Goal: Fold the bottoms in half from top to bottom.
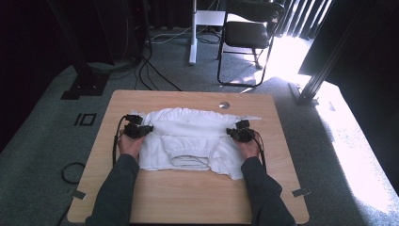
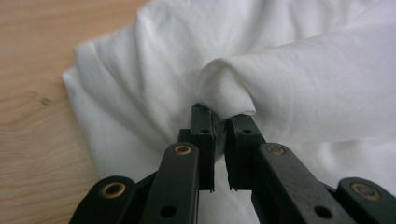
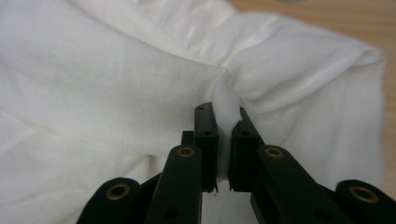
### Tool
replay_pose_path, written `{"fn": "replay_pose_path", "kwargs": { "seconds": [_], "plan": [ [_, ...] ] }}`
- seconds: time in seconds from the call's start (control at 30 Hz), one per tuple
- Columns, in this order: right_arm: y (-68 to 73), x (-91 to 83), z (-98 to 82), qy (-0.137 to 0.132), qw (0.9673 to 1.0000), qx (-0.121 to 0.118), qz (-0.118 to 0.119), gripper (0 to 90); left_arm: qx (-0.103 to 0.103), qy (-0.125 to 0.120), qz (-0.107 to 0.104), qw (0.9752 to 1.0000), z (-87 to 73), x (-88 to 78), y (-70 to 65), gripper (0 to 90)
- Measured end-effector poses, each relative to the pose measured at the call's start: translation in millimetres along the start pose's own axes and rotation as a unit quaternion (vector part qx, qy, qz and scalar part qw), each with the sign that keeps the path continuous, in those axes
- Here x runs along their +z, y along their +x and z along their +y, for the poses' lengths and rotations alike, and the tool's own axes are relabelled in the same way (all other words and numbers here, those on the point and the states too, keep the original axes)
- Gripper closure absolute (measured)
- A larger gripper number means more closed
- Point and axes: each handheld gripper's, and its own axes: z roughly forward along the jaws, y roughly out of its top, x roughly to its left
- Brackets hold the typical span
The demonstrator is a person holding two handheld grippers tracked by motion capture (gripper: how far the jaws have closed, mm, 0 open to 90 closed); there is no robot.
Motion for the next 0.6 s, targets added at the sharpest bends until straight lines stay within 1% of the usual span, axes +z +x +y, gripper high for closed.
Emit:
{"fn": "replay_pose_path", "kwargs": {
  "seconds": [0.03, 0.07, 0.1, 0.13, 0.17, 0.23, 0.27, 0.3, 0.43, 0.6],
  "plan": [
    [-1.6, -7.6, 3.9, -0.013, 0.9999, 0.002, 0.001, 84.7, -0.003, -0.015, -0.008, 0.9999, 2.0, -8.2, 1.1, 84.6],
    [-3.0, -14.8, 7.1, -0.024, 0.9997, 0.001, 0.004, 84.8, -0.004, -0.035, -0.023, 0.9991, 6.6, -21.6, 3.5, 84.6],
    [-5.0, -28.8, 12.8, -0.046, 0.9989, -0.001, 0.011, 85.0, -0.002, -0.044, -0.028, 0.9986, 9.7, -28.0, 3.8, 84.7],
    [-4.9, -36.0, 16.4, -0.055, 0.9984, -0.004, 0.014, 85.1, -0.001, -0.052, -0.032, 0.9981, 12.9, -33.7, 3.2, 84.8],
    [-3.8, -42.5, 20.0, -0.062, 0.9979, -0.013, 0.013, 85.1, 0.001, -0.061, -0.036, 0.9975, 15.9, -39.4, 2.0, 84.9],
    [0.2, -53.1, 26.8, -0.077, 0.9966, -0.029, 0.003, 85.2, 0.001, -0.083, -0.047, 0.9954, 21.6, -50.1, -2.2, 84.9],
    [1.6, -57.3, 29.6, -0.084, 0.9958, -0.036, -0.002, 85.3, 0.004, -0.092, -0.05, 0.9945, 24.4, -55.7, -4.2, 85.0],
    [2.2, -61.2, 32.2, -0.09, 0.9951, -0.04, -0.005, 85.3, 0.005, -0.1, -0.055, 0.9935, 27.5, -61.2, -6.5, 85.0],
    [1.6, -74.7, 41.0, -0.111, 0.9929, -0.041, -0.005, 85.4, 0.013, -0.13, -0.07, 0.989, 40.8, -80.4, -12.6, 85.2],
    [1.5, -95.5, 52.4, -0.148, 0.9881, -0.044, -0.005, 85.4, 0.025, -0.154, -0.079, 0.9847, 55.0, -96.1, -18.7, 85.3]
  ]
}}
